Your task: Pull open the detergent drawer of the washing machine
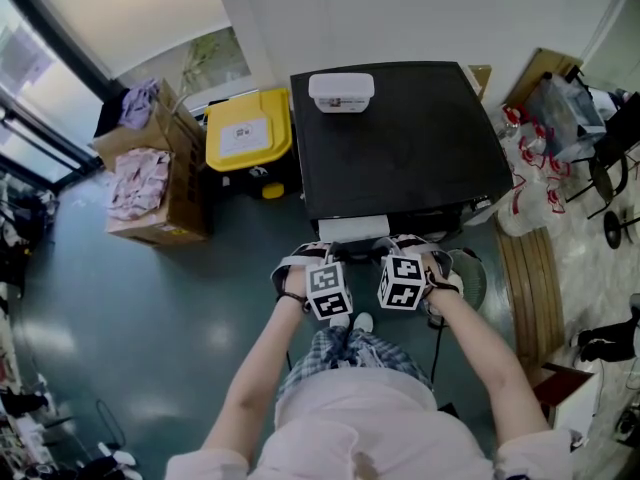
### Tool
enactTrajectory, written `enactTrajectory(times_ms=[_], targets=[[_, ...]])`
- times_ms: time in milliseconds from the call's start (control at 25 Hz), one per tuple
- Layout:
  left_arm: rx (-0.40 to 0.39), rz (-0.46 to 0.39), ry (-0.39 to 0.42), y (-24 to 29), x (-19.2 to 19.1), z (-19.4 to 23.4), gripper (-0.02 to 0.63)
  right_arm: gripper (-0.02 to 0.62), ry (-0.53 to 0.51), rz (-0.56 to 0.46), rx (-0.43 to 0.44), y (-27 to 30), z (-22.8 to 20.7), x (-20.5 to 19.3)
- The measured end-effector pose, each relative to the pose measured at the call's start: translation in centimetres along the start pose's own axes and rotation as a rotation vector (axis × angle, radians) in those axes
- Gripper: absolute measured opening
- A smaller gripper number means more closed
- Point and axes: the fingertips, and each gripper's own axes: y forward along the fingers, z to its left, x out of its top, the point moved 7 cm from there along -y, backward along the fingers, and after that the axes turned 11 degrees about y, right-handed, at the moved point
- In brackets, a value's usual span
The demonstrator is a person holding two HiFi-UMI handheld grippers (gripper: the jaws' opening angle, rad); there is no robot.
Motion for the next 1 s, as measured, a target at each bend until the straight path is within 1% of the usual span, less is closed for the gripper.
enactTrajectory(times_ms=[200,360,480,640,800,1000], targets=[[-0.010,-0.012,0.004,-0.5,0.4,-1.9,0.055,0.053,-0.005,0.014,0.014,-0.3,1.8,-0.4],[-0.022,-0.020,0.007,-0.8,0.8,-3.3,0.055,0.052,0.003,0.016,0.042,-0.7,3.2,-0.7],[-0.030,-0.019,0.010,-0.9,1.0,-4.0,0.055,0.051,0.006,0.026,0.058,-0.8,3.8,-0.8],[-0.044,-0.025,0.016,-1.3,1.2,-4.7,0.054,0.051,-0.003,0.027,0.051,-1.0,4.3,-0.9],[-0.063,-0.030,0.015,-1.5,1.5,-5.6,0.054,0.049,0.011,0.029,0.085,-1.5,5.5,-1.1],[-0.085,-0.032,0.023,-1.4,1.8,-6.7,0.052,0.048,0.016,0.031,0.098,-1.4,6.5,-1.5]])
